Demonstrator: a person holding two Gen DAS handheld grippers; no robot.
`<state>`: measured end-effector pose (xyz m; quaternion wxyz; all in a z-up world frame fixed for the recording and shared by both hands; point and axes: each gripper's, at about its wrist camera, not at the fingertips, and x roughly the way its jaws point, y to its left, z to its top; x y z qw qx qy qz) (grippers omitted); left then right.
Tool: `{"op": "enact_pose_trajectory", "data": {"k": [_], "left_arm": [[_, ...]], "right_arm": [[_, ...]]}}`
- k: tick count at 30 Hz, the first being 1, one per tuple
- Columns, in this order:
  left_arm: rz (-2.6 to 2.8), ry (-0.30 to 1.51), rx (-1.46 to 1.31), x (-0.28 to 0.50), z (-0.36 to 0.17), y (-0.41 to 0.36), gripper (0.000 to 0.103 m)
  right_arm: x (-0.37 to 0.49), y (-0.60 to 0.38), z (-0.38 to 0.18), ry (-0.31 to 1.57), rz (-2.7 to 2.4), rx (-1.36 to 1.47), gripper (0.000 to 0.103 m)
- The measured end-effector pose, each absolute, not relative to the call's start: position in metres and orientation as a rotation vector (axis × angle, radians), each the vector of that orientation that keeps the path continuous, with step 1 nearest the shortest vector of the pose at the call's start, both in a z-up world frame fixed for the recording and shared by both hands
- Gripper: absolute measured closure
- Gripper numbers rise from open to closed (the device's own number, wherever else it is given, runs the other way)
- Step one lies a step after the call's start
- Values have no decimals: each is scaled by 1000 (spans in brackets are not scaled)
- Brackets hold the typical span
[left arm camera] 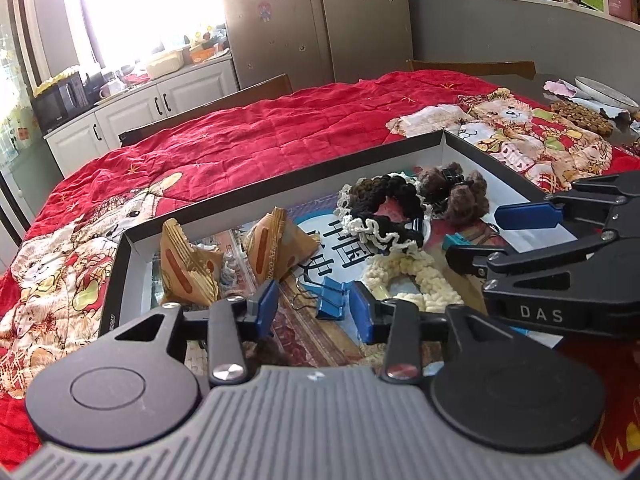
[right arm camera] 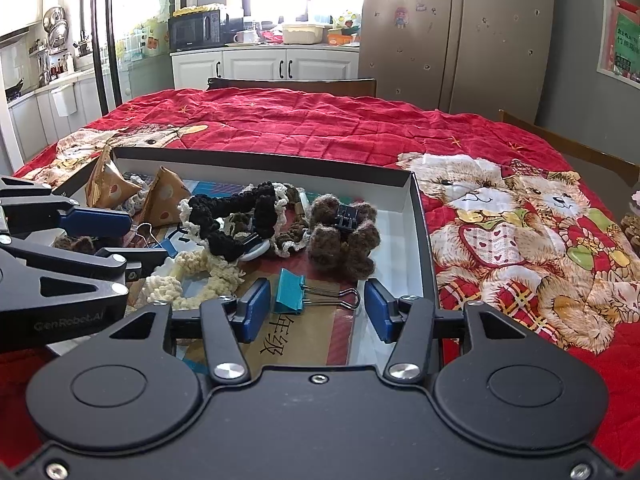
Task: Organize objects
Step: 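Open both tools to release the binder clips in the box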
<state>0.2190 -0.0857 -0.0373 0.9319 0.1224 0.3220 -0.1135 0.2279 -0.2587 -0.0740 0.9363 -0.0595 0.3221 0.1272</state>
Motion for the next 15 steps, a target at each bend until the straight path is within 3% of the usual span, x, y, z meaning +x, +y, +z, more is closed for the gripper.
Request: {"op": "enact_pose_trajectory", "data": {"k": [15], "left_arm": [[-219, 618, 256, 207, -23, -84, 30]], "right_arm": [[218, -266, -61, 627, 257, -85, 42]]}}
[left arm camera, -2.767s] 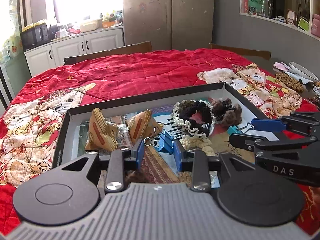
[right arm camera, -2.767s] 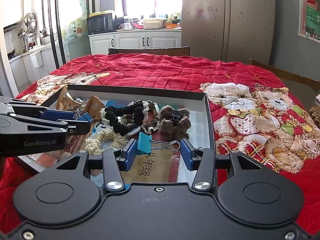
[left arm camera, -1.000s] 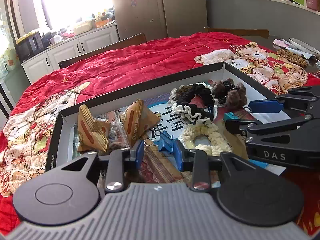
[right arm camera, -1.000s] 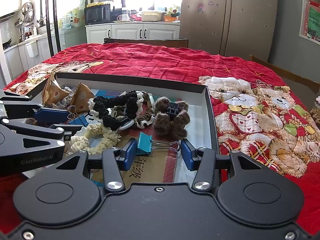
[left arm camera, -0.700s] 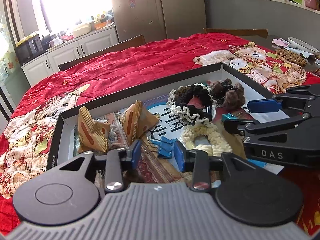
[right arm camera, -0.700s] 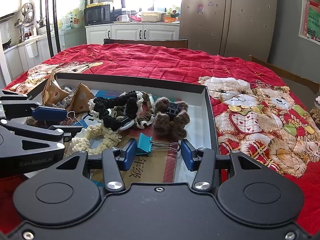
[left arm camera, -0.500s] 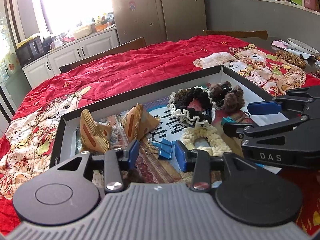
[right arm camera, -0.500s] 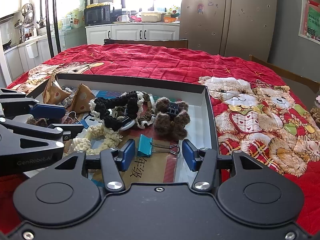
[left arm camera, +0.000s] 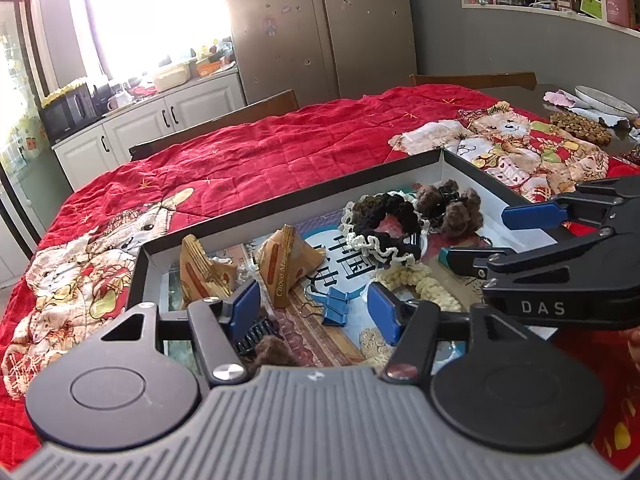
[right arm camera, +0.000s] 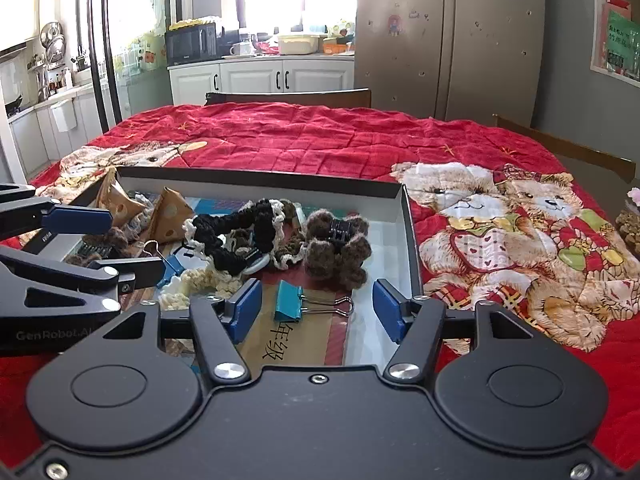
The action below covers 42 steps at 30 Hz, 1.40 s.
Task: Organize objects
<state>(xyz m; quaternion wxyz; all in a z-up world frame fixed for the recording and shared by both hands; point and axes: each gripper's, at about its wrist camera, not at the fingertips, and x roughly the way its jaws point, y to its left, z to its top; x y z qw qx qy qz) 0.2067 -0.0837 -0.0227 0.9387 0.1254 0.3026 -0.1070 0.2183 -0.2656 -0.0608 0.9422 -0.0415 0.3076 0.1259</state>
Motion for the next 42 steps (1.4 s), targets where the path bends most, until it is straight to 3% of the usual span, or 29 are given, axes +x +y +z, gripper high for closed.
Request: {"op": "enact_pose_trajectory", "data": {"k": [18, 42], "left_arm": [[-192, 571, 239, 175, 2, -67, 18], [-186, 556, 183, 105, 25, -29, 10]], "right_arm": [[188, -265, -29, 561, 270, -80, 28], [109, -268, 13, 497, 296, -142, 23]]}}
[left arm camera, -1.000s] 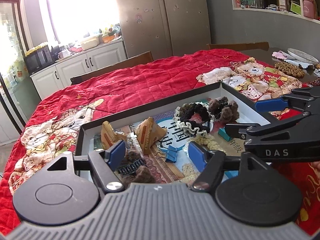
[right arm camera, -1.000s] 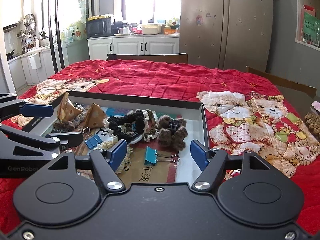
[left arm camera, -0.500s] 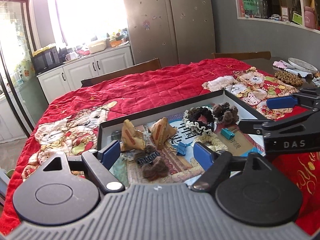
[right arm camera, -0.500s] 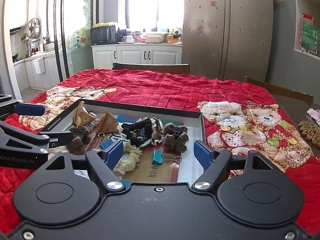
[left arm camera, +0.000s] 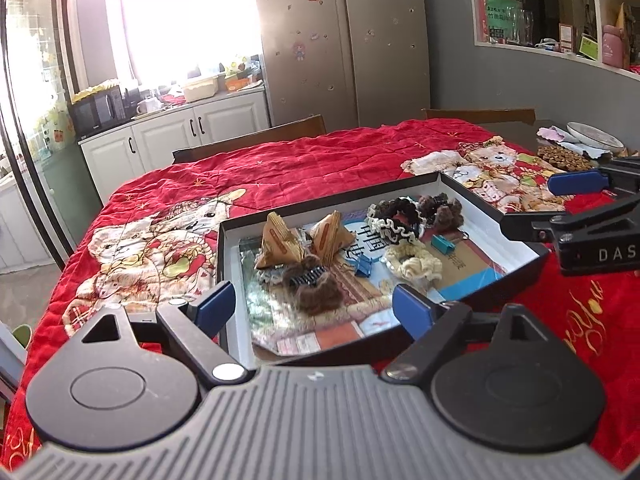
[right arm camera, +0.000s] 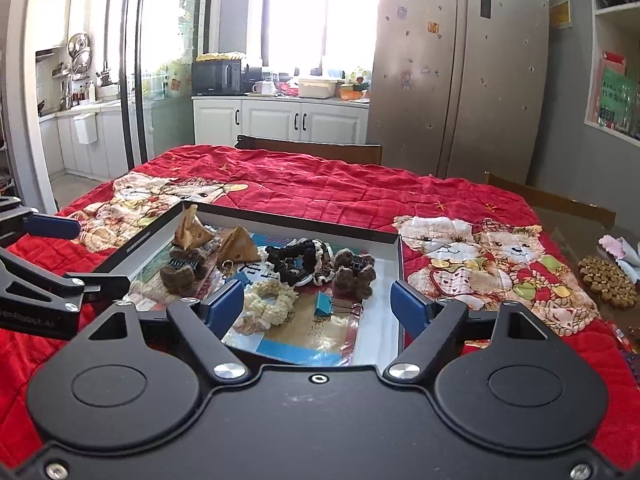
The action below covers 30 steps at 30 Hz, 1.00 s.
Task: Organize objects
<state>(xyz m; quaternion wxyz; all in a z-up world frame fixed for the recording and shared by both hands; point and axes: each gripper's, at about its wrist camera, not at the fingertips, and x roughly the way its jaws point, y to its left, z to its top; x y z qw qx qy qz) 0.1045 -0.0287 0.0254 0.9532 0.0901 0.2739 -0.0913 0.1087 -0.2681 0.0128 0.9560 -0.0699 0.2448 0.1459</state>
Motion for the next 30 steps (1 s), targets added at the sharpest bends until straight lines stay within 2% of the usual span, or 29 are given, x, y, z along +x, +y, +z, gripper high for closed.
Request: {"op": "enact_pose_trajectory", "data": {"k": [15, 30], "left_arm": [[-186, 558, 149, 63, 27, -17, 1], [-207, 569, 124, 28, 23, -18, 0]], "right_arm": [[61, -269, 14, 510, 313, -181, 18], [28, -263, 5, 545, 329, -207, 16]]}}
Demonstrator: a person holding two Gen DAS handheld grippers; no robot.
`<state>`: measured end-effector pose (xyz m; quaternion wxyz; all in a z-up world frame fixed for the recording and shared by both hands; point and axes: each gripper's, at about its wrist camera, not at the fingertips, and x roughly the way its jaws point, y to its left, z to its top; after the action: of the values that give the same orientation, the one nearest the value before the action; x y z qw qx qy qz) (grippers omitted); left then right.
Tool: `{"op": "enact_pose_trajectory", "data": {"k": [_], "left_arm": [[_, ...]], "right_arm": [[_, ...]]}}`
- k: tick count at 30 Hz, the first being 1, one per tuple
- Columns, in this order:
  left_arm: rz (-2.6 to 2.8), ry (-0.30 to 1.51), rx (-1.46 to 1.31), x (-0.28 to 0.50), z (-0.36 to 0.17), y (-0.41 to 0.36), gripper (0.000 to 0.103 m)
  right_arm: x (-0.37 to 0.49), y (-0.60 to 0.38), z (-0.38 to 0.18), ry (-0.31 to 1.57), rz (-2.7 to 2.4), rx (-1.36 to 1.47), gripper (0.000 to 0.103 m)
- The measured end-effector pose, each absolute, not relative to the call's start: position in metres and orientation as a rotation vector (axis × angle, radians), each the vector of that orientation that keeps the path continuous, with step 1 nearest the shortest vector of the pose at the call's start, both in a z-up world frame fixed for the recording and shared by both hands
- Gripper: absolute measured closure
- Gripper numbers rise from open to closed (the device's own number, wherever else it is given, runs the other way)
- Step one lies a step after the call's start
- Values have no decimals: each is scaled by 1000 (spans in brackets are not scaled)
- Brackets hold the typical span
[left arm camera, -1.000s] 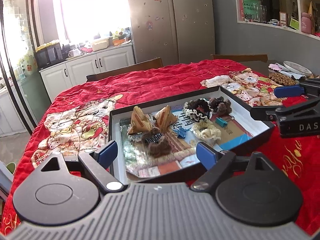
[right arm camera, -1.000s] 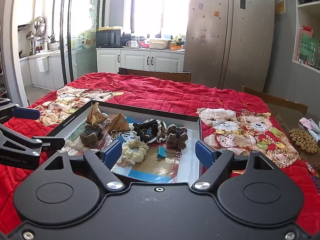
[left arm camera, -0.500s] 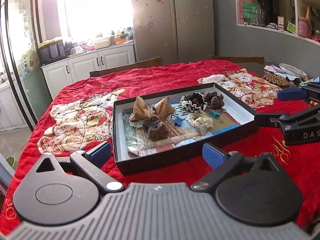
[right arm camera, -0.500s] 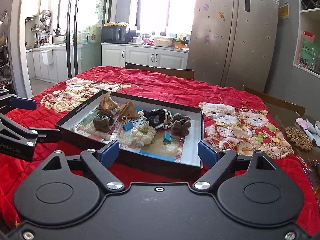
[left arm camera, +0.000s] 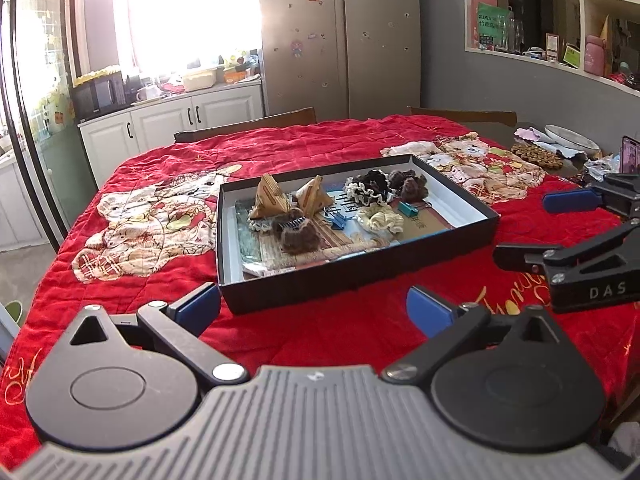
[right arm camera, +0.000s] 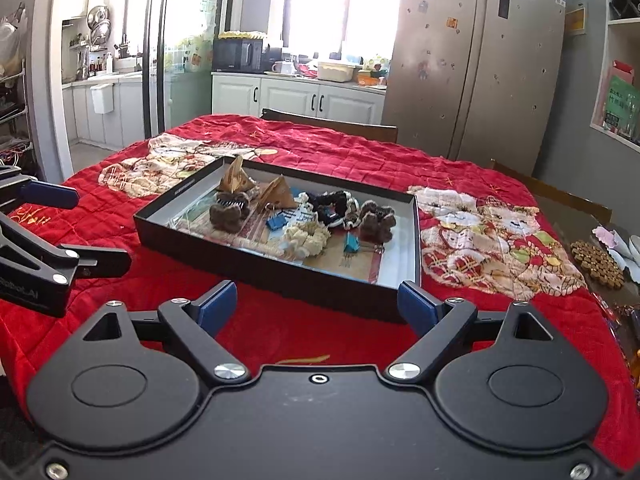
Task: Organize objects
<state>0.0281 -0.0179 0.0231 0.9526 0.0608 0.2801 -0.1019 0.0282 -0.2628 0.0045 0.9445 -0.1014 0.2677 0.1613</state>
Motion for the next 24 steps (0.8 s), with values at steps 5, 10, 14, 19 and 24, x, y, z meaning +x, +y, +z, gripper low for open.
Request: {"op": "enact_pose_trajectory", "data": {"k": [5, 10, 14, 19, 24], "left_arm": [[-213, 579, 107, 21, 20, -18, 0], [-211, 586, 102, 16, 18, -19, 0], [-199, 594, 81, 13, 14, -18, 0], [-187, 612, 77, 11, 8, -19, 0], [-179, 612, 75, 8, 6, -20, 0]], "right_arm": [[23, -266, -1, 571, 326, -179, 16], [17, -271, -8, 597, 306, -168, 16], [11, -275, -11, 607, 288, -154, 14], [6, -278, -14, 618, 271, -150, 14], [2, -278, -17, 623, 266, -143, 14]]}}
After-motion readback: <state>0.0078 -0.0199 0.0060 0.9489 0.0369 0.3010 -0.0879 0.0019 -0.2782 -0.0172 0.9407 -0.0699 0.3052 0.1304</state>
